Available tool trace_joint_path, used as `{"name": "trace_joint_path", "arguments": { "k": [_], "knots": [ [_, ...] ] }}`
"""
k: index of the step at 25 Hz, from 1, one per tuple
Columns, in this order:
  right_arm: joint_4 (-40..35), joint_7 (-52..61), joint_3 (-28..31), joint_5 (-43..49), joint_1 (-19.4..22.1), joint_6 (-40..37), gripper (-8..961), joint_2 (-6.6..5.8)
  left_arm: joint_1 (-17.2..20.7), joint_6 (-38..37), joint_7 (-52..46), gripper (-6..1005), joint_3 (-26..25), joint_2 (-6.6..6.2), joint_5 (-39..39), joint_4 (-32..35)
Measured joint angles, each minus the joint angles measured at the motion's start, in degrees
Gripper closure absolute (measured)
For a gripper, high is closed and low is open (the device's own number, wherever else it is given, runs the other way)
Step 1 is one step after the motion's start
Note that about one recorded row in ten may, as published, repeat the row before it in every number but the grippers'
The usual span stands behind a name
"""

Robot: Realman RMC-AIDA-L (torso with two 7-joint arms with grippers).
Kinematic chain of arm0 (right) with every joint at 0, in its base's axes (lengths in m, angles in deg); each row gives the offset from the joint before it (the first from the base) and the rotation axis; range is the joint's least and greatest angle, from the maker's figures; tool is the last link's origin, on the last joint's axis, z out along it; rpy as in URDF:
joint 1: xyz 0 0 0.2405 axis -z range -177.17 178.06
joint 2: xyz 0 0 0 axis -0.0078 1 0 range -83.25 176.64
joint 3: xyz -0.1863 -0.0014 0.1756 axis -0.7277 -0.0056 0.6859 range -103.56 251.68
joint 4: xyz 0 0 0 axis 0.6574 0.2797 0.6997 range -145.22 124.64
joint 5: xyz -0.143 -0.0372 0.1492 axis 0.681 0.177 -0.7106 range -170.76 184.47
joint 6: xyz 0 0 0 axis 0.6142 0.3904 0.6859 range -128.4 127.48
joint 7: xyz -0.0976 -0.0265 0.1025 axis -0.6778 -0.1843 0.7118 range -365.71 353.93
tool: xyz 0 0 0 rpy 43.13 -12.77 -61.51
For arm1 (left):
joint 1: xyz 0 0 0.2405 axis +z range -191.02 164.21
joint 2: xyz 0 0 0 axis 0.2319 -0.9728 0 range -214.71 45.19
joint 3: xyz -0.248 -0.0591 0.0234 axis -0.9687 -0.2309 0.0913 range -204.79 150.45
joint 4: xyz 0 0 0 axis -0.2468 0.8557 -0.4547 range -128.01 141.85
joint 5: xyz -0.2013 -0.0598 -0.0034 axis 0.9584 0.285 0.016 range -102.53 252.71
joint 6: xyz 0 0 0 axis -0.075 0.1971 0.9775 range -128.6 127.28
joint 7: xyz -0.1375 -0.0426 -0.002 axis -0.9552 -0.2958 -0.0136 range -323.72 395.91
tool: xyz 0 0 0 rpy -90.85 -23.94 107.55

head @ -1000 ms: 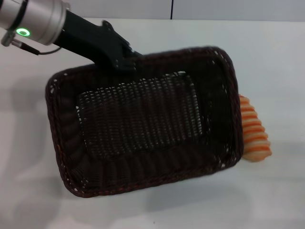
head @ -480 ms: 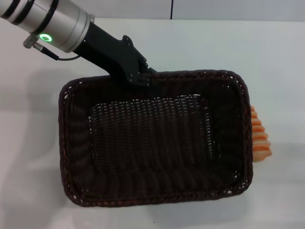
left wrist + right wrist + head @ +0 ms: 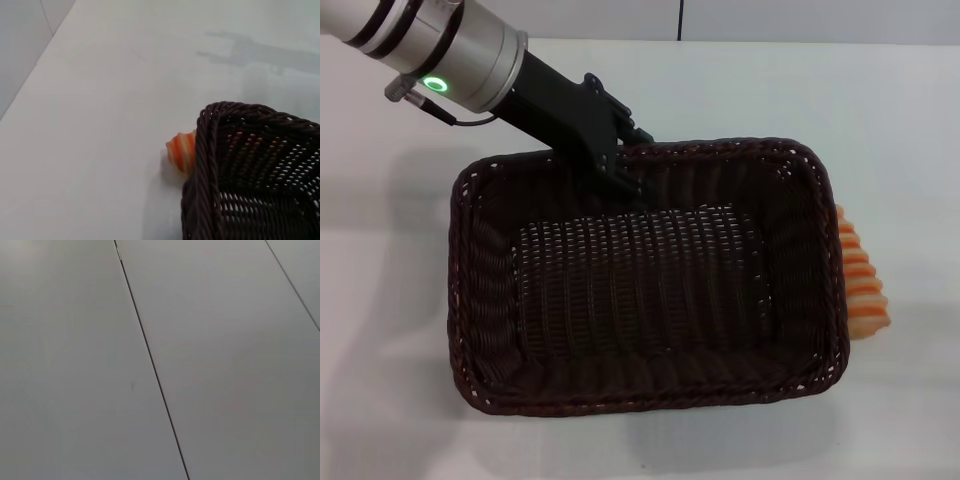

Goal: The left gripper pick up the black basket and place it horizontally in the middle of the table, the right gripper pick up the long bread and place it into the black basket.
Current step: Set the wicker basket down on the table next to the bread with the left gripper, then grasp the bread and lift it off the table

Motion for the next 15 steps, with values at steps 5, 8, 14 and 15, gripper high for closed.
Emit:
{"name": "trace_joint_path", "arguments": {
  "k": [5,8,14,15],
  "knots": [
    [0.0,0.0,0.0,0.0,0.1,0.0,127,-0.03,0.3,-1.8,0.7,458,0.4,0.02,0.3,-1.9],
    [0.0,0.0,0.0,0.1,0.2,0.0,126,-0.07,0.3,-3.2,0.7,442,0.7,0.12,0.4,-3.4],
    [-0.1,0.0,0.0,0.1,0.1,0.3,126,-0.09,4.3,-14.3,0.6,298,5.3,0.67,0.6,-10.2],
    [-0.1,0.0,-0.1,0.2,0.1,0.4,126,-0.09,8.4,-23.9,0.4,265,10.6,0.67,0.5,-14.4]
  ]
}}
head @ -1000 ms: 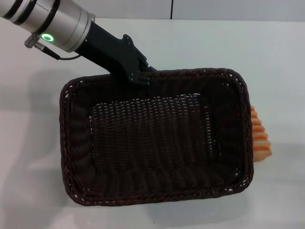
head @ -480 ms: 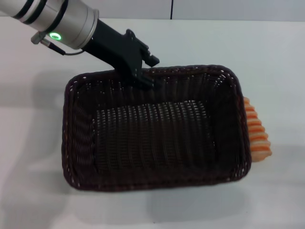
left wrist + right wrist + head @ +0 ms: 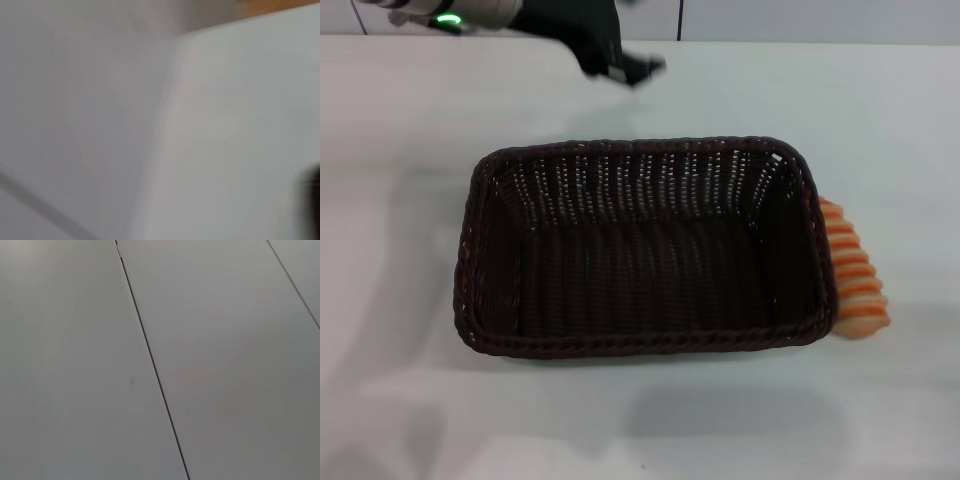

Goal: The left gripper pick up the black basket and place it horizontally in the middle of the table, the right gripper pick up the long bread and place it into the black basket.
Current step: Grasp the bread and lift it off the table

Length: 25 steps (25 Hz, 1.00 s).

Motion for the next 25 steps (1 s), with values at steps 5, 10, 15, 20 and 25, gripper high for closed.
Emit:
{"name": "trace_joint_path", "arguments": {
  "k": [5,10,15,20,25],
  "knots": [
    [-0.1,0.0,-0.5,0.0,0.0,0.3,127,0.04,13.8,-42.7,2.9,205,20.1,-0.12,-4.7,-1.9],
    [-0.2,0.0,-1.7,0.0,-0.2,0.5,127,0.05,17.4,-68.3,3.2,198,29.5,-0.05,-7.5,4.5],
    [-0.5,-0.4,-5.2,0.0,-0.8,0.5,126,0.00,17.5,-115.8,-9.5,198,37.0,0.11,-9.8,24.6],
    [-1.5,-0.8,-11.3,0.0,-1.2,1.6,126,0.02,19.1,-120.5,-35.7,198,33.5,-0.54,-10.7,33.6],
    [-1.6,-0.8,-17.7,0.0,-2.7,7.4,126,-0.02,18.1,-124.1,-55.9,198,30.0,-0.55,-11.8,46.4]
  ]
}}
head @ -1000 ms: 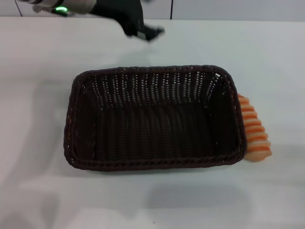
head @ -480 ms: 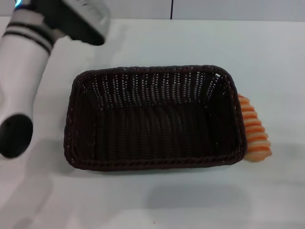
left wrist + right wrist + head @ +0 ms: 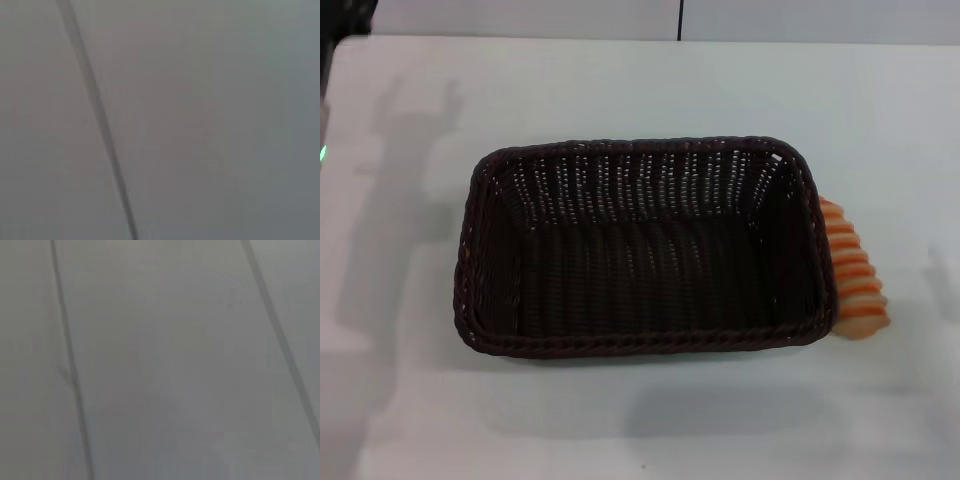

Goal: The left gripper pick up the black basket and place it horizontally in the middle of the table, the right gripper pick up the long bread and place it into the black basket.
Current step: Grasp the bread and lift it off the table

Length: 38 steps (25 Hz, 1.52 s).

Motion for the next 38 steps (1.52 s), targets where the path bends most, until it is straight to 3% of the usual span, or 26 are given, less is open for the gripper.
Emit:
{"name": "trace_joint_path", "arguments": {
  "k": [6,15,29,38],
  "knots": [
    [0.3,0.0,-3.9,0.0,-3.5,9.5,127,0.16,-2.0,-3.1,-11.5,198,-1.6,-0.03,0.0,11.7],
    [1.6,-0.1,-5.9,0.3,-7.8,19.0,127,0.31,-1.6,-3.7,-12.5,198,-2.0,0.11,0.2,12.8],
    [3.3,0.5,-5.4,2.9,-10.5,29.9,129,0.27,-2.4,-3.5,-12.1,198,-1.4,0.23,-0.2,13.0],
    [3.6,0.8,-2.1,2.6,-7.9,25.9,249,0.13,-2.4,-3.6,-12.1,199,-1.3,0.23,-0.3,13.0]
  ]
}}
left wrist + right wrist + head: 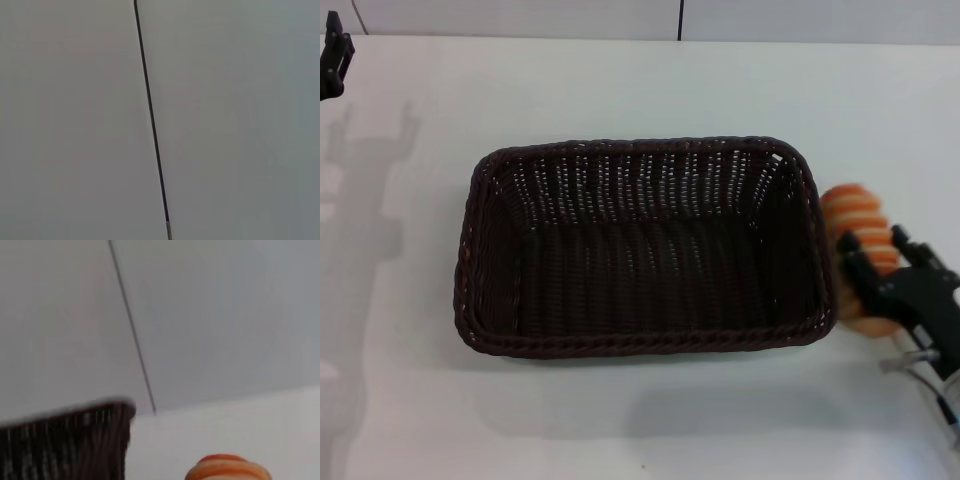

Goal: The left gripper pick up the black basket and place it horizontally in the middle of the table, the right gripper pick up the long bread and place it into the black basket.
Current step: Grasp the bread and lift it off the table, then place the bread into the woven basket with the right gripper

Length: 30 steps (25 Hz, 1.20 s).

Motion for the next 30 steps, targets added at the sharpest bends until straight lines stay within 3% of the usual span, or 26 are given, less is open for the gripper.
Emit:
{"name": "trace_joint_path", "arguments": {
  "k": [9,14,23,30],
  "knots": [
    [-0.4,-0.2,0.6,0.0,5.8,-25.5,348,-0.02,0.3,0.2,-0.1,199,0.4,0.11,-0.1,0.0],
    [-0.2,-0.1,-0.5,3.6,5.1,-36.2,389,0.07,0.6,0.3,-0.4,199,1.7,0.17,0.0,0.4],
    [1.3,6.1,-0.4,12.3,-6.6,-22.3,466,0.07,0.4,1.8,-0.6,199,2.3,0.27,0.1,1.5],
    [2.3,6.4,0.2,14.4,-9.0,-17.8,330,0.11,1.4,1.5,-0.7,199,2.3,0.34,0.2,1.5]
  ]
}}
